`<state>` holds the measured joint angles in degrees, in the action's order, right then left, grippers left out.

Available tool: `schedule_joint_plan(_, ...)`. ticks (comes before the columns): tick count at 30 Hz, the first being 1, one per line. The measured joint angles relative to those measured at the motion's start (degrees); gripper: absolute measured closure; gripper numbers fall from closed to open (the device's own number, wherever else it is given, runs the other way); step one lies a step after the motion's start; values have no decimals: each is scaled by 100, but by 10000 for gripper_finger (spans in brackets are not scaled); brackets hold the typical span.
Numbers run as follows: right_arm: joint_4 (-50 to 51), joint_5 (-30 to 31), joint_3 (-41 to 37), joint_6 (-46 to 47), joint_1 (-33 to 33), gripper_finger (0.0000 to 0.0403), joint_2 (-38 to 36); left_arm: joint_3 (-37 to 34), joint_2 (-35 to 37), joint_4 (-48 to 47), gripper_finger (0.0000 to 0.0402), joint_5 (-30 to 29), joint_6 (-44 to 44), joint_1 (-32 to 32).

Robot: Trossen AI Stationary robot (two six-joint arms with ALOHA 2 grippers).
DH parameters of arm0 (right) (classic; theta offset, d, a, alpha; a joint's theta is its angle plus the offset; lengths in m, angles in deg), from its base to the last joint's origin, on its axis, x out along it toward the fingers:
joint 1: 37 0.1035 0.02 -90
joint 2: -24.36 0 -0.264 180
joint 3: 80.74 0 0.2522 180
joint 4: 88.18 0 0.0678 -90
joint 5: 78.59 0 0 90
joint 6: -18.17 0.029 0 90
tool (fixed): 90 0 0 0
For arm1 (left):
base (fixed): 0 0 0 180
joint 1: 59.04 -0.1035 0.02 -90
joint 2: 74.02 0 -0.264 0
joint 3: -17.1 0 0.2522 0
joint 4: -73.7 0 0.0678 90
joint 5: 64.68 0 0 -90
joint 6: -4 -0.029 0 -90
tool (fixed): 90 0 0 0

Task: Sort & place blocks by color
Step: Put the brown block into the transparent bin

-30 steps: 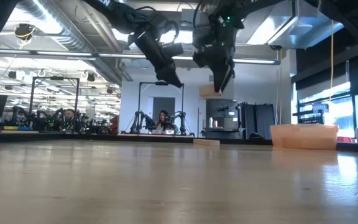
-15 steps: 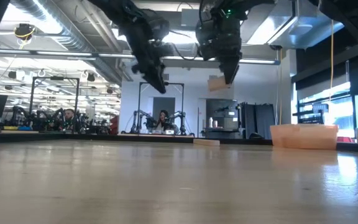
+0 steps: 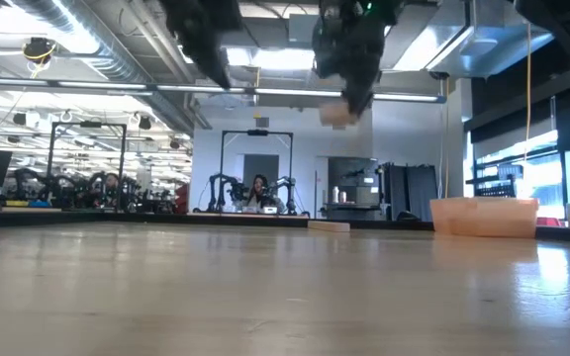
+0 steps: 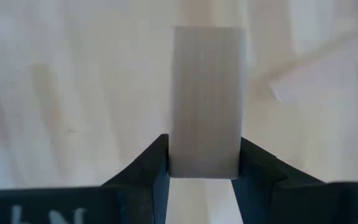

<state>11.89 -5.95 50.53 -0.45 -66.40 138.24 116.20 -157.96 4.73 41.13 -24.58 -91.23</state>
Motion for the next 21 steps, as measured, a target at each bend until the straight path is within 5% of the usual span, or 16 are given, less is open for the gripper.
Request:
schedule_joint_plan(8, -727, -805, 4, -277, 549, 275, -457, 2, 807, -6, 340, -215, -4, 407)
schedule_joint_plan(21, -2132, -472, 4, 490, 1101, 275, -478, 4, 1212, -460, 346, -530, -31, 808)
